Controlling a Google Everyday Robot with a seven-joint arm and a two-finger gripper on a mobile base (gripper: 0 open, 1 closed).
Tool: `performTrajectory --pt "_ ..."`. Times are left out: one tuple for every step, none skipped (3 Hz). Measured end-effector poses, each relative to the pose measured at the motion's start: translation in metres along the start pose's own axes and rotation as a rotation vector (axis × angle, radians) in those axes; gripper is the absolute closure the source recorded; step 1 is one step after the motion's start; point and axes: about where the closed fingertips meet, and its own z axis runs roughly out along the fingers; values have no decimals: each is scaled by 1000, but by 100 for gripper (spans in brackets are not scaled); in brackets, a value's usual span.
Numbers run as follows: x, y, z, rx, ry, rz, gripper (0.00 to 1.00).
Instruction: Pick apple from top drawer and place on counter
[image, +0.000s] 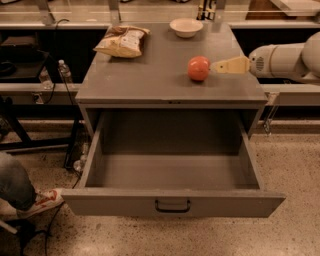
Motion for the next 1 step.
performTrajectory --pt "6 -16 -51 100 -29 45 0"
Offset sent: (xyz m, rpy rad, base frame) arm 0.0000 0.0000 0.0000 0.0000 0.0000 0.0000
